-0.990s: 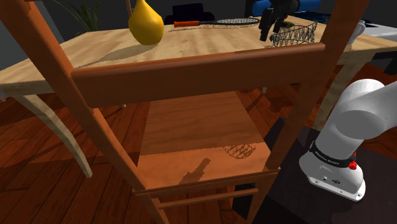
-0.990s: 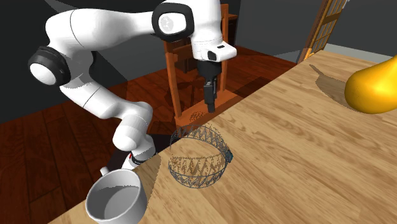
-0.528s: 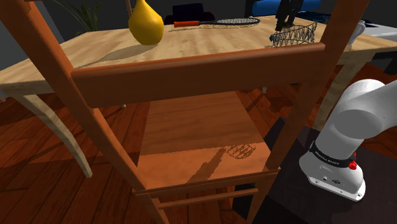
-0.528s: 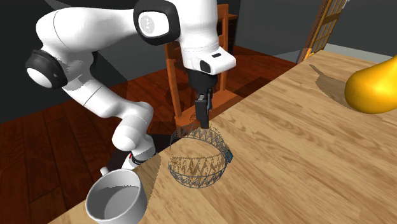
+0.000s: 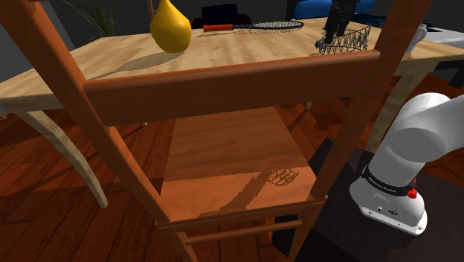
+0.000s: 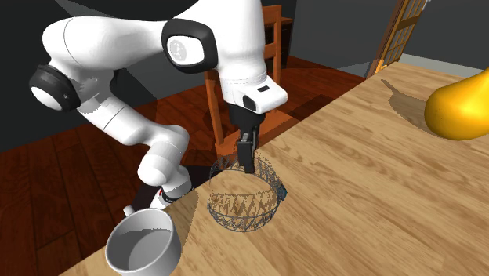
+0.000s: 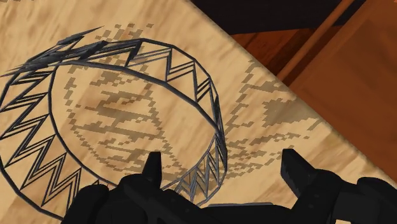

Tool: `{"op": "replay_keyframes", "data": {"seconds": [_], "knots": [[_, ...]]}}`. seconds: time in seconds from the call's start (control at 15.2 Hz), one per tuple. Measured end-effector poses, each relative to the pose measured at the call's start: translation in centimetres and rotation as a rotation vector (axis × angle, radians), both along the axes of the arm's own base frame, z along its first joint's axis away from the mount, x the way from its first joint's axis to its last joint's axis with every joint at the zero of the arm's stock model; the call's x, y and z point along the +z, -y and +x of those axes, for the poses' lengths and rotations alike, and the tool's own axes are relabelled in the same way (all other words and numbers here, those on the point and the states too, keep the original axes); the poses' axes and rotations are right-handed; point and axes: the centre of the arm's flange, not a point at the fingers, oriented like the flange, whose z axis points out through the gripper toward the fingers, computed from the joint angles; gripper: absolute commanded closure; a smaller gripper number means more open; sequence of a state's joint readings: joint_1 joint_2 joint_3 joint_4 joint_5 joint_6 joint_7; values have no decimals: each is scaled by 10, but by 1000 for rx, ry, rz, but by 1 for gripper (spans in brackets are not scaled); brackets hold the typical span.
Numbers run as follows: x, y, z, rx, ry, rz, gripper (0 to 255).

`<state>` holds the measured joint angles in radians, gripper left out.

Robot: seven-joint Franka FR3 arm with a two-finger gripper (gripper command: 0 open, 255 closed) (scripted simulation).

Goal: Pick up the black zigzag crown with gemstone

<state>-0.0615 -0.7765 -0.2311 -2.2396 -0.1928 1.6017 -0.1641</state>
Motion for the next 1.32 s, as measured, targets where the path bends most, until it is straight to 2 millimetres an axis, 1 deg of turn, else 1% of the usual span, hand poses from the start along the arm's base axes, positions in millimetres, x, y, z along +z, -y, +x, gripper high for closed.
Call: {"op": "replay_keyframes", "data": {"seconds": [0.07,0.13,0.86,1.32], "knots": [[-4,0,0,0,0,0,0],[-7,0,0,0,0,0,255],[-7,-1,0,0,1,0,255],[27,-1,-1,0,0,0,255]]}}
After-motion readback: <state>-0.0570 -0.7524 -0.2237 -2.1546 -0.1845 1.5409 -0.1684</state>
